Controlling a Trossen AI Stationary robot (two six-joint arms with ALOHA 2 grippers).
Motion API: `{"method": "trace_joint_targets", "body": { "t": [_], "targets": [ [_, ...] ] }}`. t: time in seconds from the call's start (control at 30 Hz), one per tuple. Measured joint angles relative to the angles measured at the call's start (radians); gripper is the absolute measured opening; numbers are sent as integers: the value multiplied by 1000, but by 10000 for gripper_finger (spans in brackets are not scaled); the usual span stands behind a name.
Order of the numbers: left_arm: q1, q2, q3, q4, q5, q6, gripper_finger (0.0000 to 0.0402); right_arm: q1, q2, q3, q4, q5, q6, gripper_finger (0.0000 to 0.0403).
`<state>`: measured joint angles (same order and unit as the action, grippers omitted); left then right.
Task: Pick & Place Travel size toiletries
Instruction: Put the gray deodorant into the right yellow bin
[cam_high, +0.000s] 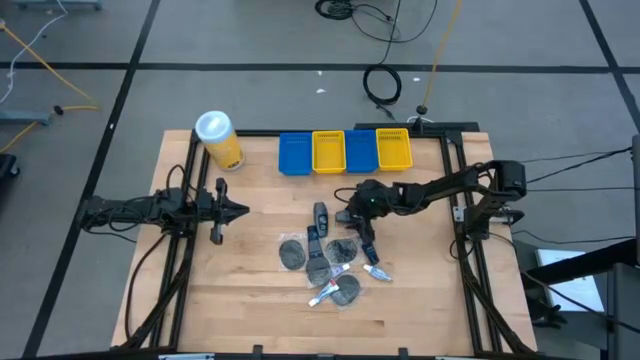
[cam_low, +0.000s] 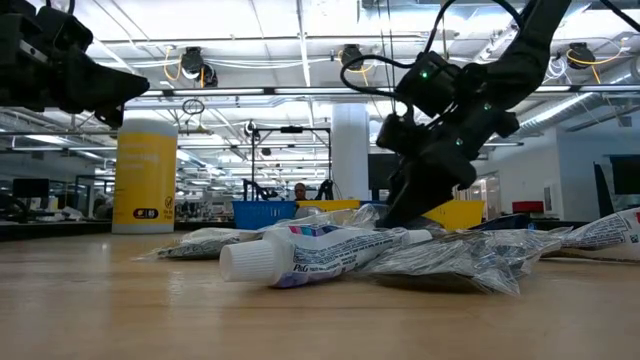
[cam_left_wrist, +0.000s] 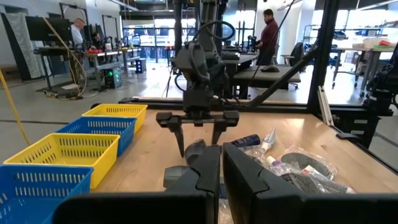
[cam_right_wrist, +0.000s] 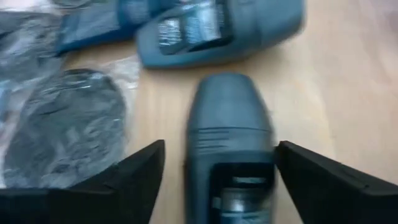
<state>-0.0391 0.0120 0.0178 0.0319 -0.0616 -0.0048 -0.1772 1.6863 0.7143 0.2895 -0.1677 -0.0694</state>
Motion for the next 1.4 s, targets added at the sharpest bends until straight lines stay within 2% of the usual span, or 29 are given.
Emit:
{"method": "trace_joint_targets", "body": {
  "t": [0.17,0.37,0.47,0.57,0.7,0.77,0.87,1.07,1.2,1.4],
  "targets": [
    [0,0,0,-1,0,0,19,1,-7,0,-2,104,52,203],
    [0,0,0,-1,0,0,19,1,-94,2,-6,134,95,200],
    [0,0,0,-1,0,0,19,-1,-213,3,-6,212,96,200],
    [0,0,0,0,0,0,19,-34,-339,5,-21,344,141,200],
    [0,0,0,-1,0,0,19,-144,-458,5,-88,500,255,200],
    [0,0,0,-1,0,0,19,-217,-475,5,-112,516,279,203],
    [0,0,0,-1,0,0,19,-326,-446,5,-120,538,336,204],
    [0,0,0,-1,0,0,19,-481,-302,5,-123,588,407,205],
    [0,0,0,-1,0,0,19,-532,-213,5,-117,584,462,206],
    [0,0,0,-1,0,0,19,-552,-125,5,-113,582,503,207]
  ]
}}
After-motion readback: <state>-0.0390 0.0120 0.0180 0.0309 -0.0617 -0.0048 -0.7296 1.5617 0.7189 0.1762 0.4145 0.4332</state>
